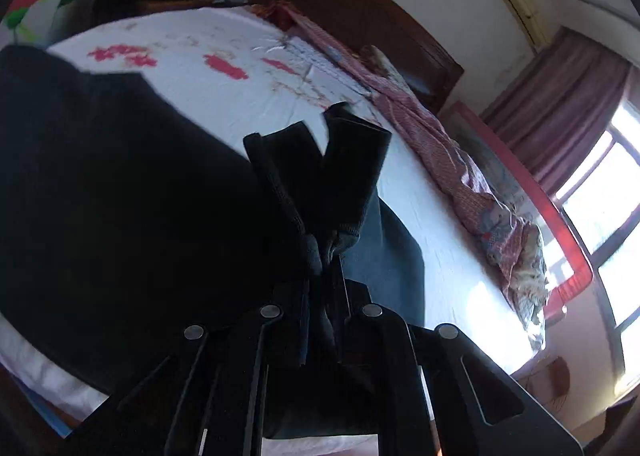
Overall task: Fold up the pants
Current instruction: 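Lift the leg cuff with the right gripper and fold it toward the waistband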
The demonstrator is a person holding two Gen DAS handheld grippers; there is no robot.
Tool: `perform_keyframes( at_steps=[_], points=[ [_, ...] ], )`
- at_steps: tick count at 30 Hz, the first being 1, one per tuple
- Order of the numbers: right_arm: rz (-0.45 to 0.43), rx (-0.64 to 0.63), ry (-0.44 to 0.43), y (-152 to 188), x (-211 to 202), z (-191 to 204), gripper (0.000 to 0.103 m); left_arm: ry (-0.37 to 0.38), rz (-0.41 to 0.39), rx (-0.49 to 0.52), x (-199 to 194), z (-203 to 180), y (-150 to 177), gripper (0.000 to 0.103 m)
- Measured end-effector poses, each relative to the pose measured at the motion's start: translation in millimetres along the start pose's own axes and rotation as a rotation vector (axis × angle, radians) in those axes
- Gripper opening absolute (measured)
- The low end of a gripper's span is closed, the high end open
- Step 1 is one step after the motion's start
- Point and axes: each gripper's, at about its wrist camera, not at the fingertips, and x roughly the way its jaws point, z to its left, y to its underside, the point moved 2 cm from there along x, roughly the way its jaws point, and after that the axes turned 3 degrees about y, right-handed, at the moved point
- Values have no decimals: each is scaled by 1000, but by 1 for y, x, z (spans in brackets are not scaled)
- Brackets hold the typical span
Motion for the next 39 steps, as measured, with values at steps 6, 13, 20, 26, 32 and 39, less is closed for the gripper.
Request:
perform_keyframes(
  at_steps=[6,13,20,26,32,39],
  points=[
    [-37,-231,125,18,-5,52,9,6,7,-47,0,16,1,98],
    [-152,-353,75,27,-43,77,9,15,37,-112,10,31,3,99],
    [-105,-383,15,30,-55,83,25,13,54,-121,14,35,4,99],
    [-159,55,-207,-4,-98,4,27,13,55,-142,14,41,4,99],
    [-69,184,-270,-25,-62,10,27,18,47,-137,8,43,3,99],
    [-5,17,-215,-6,-48,51,27,3,-153,-87,-45,119,-14,100]
  ],
)
